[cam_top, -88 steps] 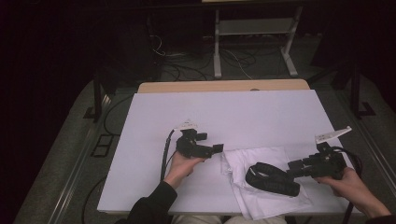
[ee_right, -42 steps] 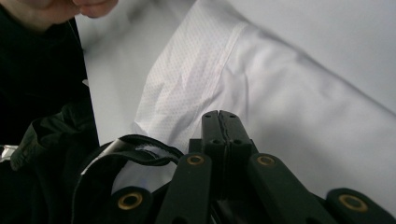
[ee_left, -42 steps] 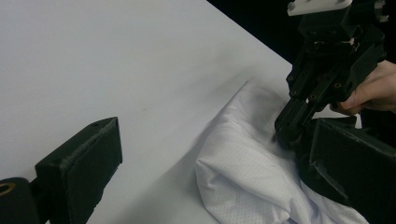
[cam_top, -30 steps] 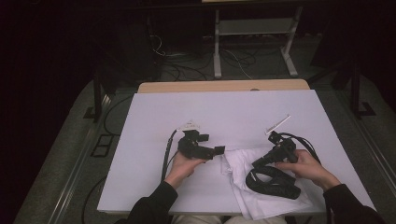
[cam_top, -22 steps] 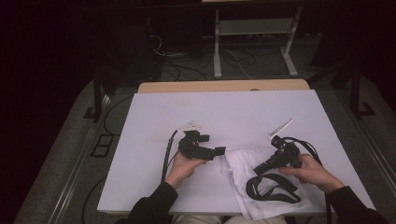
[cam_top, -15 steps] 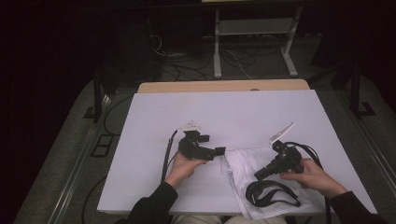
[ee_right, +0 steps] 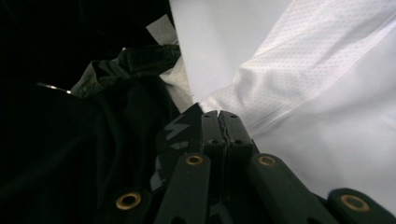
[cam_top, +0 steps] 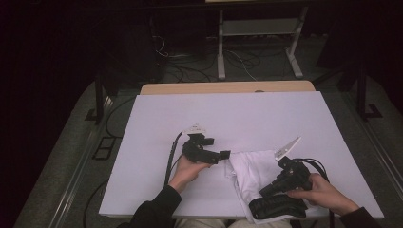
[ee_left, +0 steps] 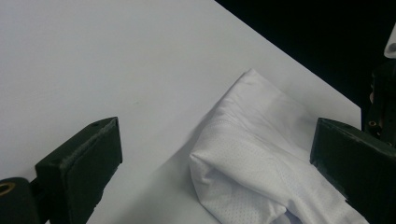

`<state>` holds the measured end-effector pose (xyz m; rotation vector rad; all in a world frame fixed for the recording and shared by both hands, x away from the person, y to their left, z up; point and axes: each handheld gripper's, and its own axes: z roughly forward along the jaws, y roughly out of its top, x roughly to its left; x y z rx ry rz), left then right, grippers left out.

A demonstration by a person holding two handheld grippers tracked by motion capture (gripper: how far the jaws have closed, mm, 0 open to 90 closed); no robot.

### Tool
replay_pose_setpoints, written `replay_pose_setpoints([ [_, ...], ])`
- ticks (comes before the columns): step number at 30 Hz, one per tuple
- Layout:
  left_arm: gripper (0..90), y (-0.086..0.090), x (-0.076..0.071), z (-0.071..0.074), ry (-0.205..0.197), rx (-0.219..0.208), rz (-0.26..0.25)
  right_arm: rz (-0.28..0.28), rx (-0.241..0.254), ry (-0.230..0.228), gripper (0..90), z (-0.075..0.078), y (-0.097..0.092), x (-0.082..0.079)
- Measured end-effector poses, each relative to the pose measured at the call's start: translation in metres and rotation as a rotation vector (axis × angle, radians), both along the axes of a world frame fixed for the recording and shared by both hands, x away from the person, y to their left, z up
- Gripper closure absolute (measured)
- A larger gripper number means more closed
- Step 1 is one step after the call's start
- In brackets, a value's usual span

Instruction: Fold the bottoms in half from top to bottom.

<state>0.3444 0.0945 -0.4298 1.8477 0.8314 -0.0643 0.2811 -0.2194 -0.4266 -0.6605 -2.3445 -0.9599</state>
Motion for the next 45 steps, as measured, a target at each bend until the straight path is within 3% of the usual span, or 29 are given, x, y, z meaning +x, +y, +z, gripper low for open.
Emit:
replay_pose_setpoints([
  [6,1.6,-0.002,-0.001,-0.001,0.001,0.002,-0.005,0.024,-0.018,-0.015,86.3,-0.004,-0.001,-0.007],
  [16,1.2,-0.005,-0.001,-0.002,0.008,0.014,-0.016,0.074,-0.114,-0.036,87.9,-0.017,0.008,-0.013],
  [27,1.2,-0.01,-0.002,-0.005,0.011,0.031,-0.028,0.082,-0.129,-0.051,87.8,-0.019,0.009,-0.015],
  [33,1.2,-0.016,-0.002,-0.009,0.019,0.042,-0.044,0.084,-0.069,-0.048,73.8,-0.013,0.005,-0.016],
  [45,1.2,-0.018,0.0,-0.012,0.027,0.042,-0.044,-0.011,-0.001,-0.173,43.7,0.015,-0.01,-0.007],
])
